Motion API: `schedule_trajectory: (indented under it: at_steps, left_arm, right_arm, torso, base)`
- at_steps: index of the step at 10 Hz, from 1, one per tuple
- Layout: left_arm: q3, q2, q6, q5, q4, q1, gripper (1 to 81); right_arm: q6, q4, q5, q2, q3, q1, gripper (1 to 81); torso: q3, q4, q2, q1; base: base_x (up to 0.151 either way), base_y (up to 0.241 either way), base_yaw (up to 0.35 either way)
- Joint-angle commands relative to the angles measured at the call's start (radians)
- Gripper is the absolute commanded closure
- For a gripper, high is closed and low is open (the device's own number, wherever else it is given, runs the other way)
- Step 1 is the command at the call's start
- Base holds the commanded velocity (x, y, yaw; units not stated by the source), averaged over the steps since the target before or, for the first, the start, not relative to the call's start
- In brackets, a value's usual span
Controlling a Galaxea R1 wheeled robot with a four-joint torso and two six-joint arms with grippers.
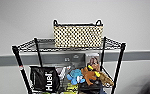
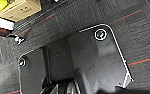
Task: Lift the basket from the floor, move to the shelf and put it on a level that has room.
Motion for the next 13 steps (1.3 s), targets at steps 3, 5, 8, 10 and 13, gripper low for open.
schedule_trajectory:
  at_steps: [3, 5, 8, 10, 13]
  left_arm:
    - [-0.162, 0.099, 0.008, 0.036, 0.051, -0.018, 1.0]
    - [-0.250, 0.155, 0.008, 0.011, 0.079, 0.012, 1.0]
    - [-0.431, 0.266, 0.008, 0.010, 0.113, 0.045, 1.0]
    - [-0.466, 0.303, 0.008, 0.011, 0.122, 0.057, 1.0]
    - [-0.581, 0.378, 0.007, 0.023, 0.134, 0.060, 1.0]
  right_arm:
    - [-0.043, 0.007, 0.001, 0.080, -0.149, 0.011, 1.0]
    - [-0.043, 0.007, 0.041, 0.117, -0.194, -0.011, 1.0]
    - [-0.043, 0.007, 0.097, 0.139, -0.202, -0.052, 1.0]
    - [-0.049, -0.012, 0.133, 0.162, -0.209, -0.068, 1.0]
    - [-0.049, -0.016, 0.158, 0.174, -0.212, -0.087, 1.0]
  torso:
    - [0.000, 0.000, 0.000, 0.000]
    - [0.000, 0.000, -0.001, -0.001]
    - [0.000, 0.000, -0.001, -0.001]
    - [0.001, 0.000, -0.001, -0.001]
    - [0.001, 0.000, -0.001, -0.001]
  base:
    - [0.000, 0.000, 0.000]
    - [0.000, 0.000, 0.000]
    - [0.000, 0.000, 0.000]
    - [0.000, 0.000, 0.000]
    - [0.000, 0.000, 0.000]
